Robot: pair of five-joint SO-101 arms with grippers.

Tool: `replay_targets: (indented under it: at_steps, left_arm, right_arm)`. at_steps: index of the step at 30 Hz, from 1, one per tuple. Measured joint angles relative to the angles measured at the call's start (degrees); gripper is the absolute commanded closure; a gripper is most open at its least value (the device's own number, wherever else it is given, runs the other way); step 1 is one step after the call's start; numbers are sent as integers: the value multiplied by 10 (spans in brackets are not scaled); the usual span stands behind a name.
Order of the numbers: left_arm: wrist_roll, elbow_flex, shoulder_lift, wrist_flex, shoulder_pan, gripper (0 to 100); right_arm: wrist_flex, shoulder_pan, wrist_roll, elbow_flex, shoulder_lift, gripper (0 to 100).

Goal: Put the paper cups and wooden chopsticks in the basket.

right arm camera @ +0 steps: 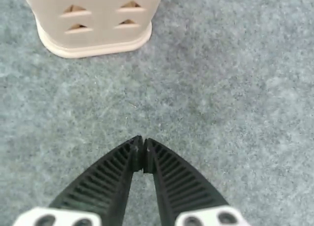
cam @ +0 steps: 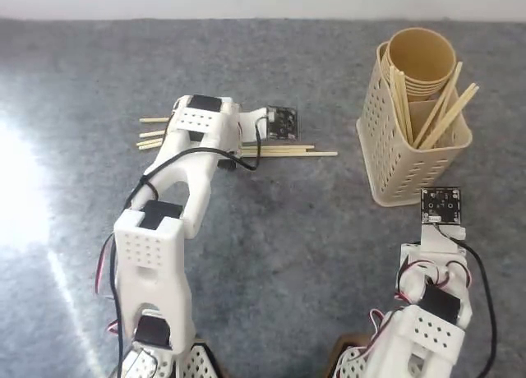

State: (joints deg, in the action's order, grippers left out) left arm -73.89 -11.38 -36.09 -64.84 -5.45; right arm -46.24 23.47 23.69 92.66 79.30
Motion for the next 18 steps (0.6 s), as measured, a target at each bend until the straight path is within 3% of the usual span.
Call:
replay_targets:
  at_steps: [3, 9, 18]
  left_arm:
    - [-6, -30, -18, -47, -4, 785]
    - [-8, -105, -67, -141, -6, 994]
    - [-8, -270, -168, -244, -10, 989]
  right_arm:
    - [0, 0, 0, 0, 0, 992]
    - [0, 0, 0, 0, 0, 992]
    - [0, -1, 0, 0, 0, 992]
